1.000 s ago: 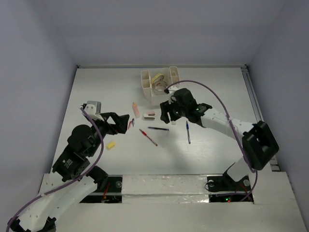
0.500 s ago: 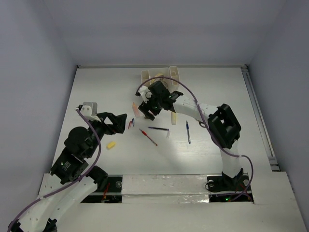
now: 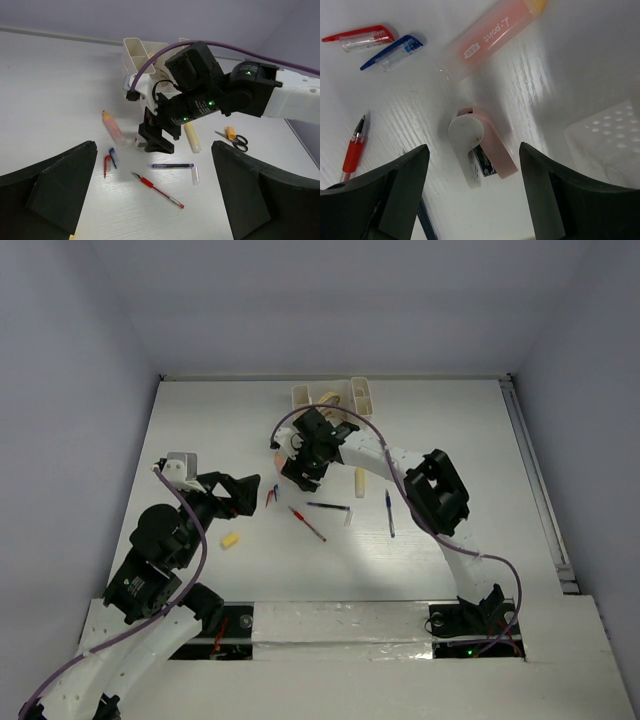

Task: Sort the stationery into containers
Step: Pick up the stapler from the center of the board.

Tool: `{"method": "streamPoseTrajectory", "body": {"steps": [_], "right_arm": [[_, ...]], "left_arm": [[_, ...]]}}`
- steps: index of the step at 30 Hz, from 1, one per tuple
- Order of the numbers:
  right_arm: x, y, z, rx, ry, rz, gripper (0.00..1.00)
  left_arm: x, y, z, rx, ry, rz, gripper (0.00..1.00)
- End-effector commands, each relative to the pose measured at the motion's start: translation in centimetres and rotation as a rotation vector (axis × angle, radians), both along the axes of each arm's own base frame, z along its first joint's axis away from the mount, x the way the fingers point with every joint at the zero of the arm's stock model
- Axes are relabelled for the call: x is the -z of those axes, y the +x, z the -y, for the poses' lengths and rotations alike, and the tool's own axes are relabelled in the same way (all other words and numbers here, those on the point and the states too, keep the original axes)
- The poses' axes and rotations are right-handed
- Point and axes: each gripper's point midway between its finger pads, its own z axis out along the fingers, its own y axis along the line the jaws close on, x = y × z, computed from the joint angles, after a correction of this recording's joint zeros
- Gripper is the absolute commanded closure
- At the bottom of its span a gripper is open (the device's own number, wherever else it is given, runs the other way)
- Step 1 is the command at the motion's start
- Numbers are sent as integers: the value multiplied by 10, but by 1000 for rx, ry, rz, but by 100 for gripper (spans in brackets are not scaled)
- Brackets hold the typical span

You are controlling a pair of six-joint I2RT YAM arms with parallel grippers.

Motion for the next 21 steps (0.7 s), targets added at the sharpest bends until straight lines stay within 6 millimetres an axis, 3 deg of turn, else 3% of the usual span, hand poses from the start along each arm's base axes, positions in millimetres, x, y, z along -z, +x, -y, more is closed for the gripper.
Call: {"method": "streamPoseTrajectory", "body": {"steps": [1, 2, 8, 11, 13, 18, 21], "right_arm": [[0, -4, -6, -41, -29, -8, 22], [8, -4, -6, -41, -43, -19, 22], [12, -2, -17, -38, -41, 12, 27], [12, -2, -20, -39, -46, 30, 35], [13, -1, -19, -32, -53, 37, 47], [8, 6, -21, -13, -37, 71, 48], [1, 14, -26, 3, -11, 106, 56]], "left_arm": [[-6, 4, 3, 4, -15, 28, 1], [-7, 4, 2, 4, -16, 31, 1], [-5, 6, 4, 14, -13, 25, 1], [-4, 7, 3, 8, -10, 23, 1], [-4, 7, 3, 8, -9, 22, 1], [-4, 7, 4, 12, -9, 22, 1], [-3, 8, 5, 14, -7, 18, 1]]}}
